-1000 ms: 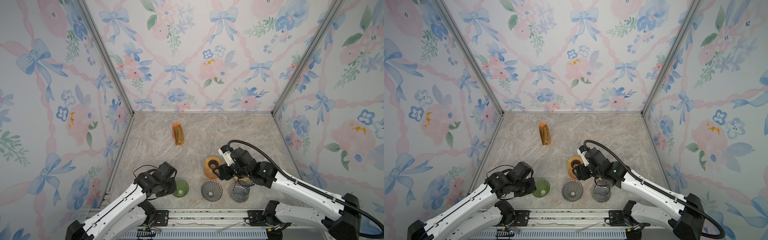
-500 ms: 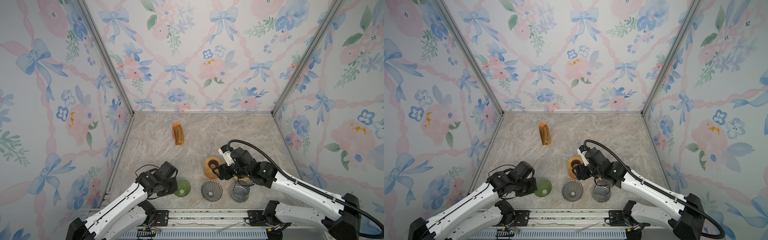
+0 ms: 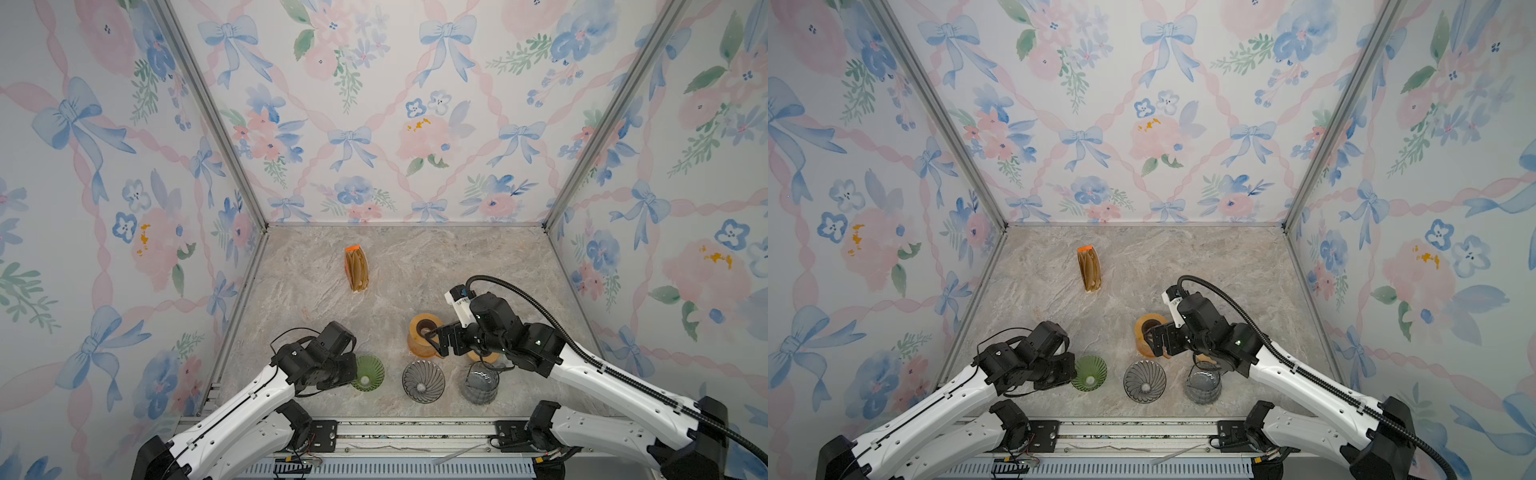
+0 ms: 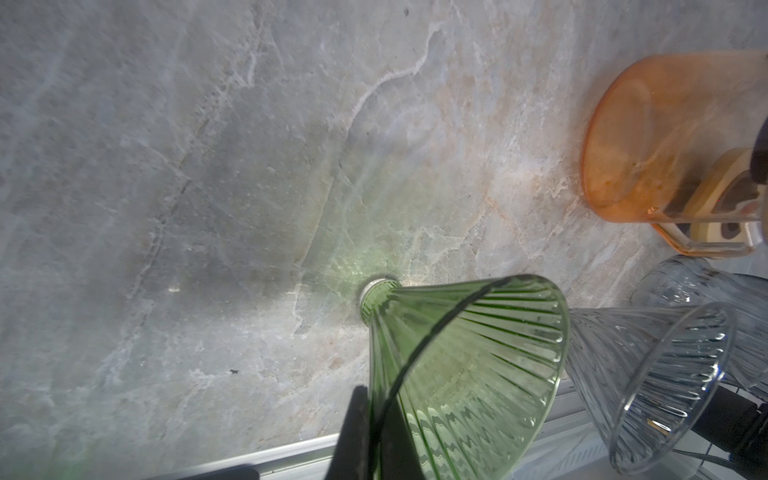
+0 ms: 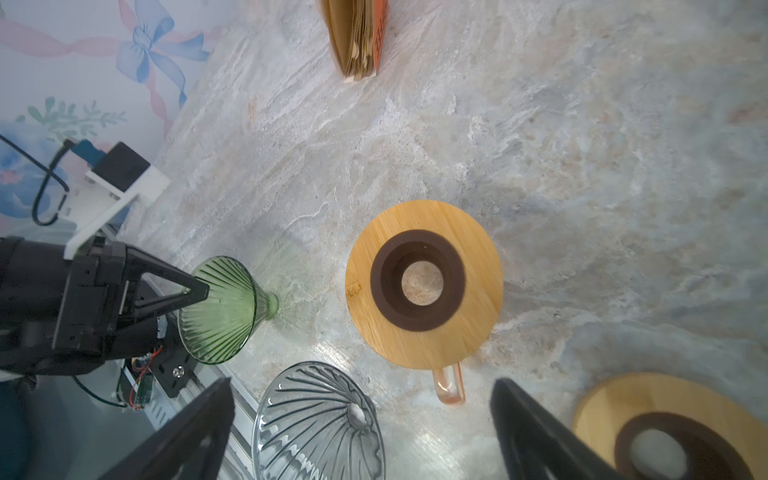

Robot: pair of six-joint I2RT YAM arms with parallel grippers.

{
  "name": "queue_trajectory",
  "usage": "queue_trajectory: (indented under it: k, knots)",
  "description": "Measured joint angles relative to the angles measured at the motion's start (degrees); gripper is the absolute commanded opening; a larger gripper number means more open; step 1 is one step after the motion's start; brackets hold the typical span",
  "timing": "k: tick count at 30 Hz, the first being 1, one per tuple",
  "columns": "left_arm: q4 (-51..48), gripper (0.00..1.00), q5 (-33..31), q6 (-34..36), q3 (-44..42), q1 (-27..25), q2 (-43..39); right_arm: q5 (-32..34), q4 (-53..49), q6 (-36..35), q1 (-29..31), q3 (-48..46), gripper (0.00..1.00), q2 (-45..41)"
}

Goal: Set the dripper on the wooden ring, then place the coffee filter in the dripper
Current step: 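Grasp the green ribbed glass dripper cone by its tip with the left gripper, then lift the green dripper with the left gripper and carry it over the bamboo ring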

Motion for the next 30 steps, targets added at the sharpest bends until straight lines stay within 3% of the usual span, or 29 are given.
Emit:
queue_trajectory:
  k: [14, 30]
  knots:
    - [0.2, 0.03, 2.9, 7.8, 16.3, 3.2, 9.4, 12.7, -8.8, -4.4, -2.0, 6.1, 0.96, -9.8]
    - [0.5, 0.03, 9.7, 16.9, 40.1, 2.8, 28.3, 11.2, -12.2, -5.7, -3.3, 5.0, 0.96, -14.1]
